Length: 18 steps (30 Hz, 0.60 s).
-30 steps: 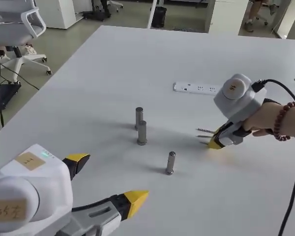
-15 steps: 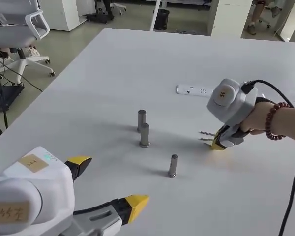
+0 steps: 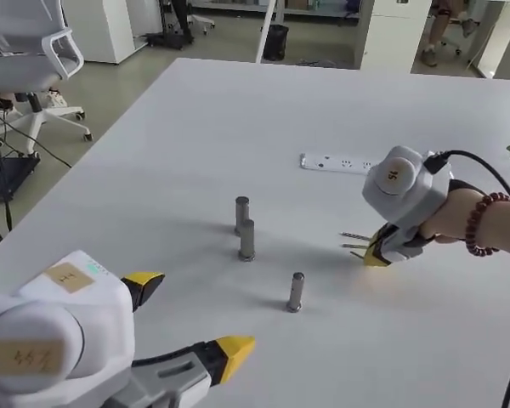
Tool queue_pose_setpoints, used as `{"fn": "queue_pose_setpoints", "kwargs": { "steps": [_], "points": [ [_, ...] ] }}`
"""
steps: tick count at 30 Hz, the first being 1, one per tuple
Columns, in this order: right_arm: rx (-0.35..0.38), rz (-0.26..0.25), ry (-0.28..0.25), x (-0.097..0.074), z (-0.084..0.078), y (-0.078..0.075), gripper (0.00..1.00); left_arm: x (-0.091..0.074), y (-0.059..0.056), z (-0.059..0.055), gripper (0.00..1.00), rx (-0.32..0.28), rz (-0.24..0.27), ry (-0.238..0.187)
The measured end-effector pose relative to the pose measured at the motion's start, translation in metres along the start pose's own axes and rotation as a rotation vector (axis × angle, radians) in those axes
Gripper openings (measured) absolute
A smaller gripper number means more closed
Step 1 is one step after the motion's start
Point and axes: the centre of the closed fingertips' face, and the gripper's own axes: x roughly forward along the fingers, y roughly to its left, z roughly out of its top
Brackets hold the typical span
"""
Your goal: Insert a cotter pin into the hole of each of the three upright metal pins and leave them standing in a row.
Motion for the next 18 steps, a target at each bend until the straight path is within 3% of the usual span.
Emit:
{"fn": "queue_pose_setpoints", "kwargs": {
  "steps": [5, 16, 18],
  "points": [
    [-0.053, -0.016, -0.027, -0.011, 0.003, 0.008, 0.0, 0.004, -0.001, 0.001, 0.69, 0.006, -0.015, 0.005],
    [-0.088, -0.038, -0.054, -0.03, 0.015, 0.029, 0.0, 0.015, -0.011, 0.009, 0.58, 0.044, -0.08, 0.01],
    [-0.097, -0.039, -0.078, -0.035, 0.019, 0.034, 0.0, 0.016, -0.013, 0.01, 0.58, 0.039, -0.094, 0.008]
  ]
}}
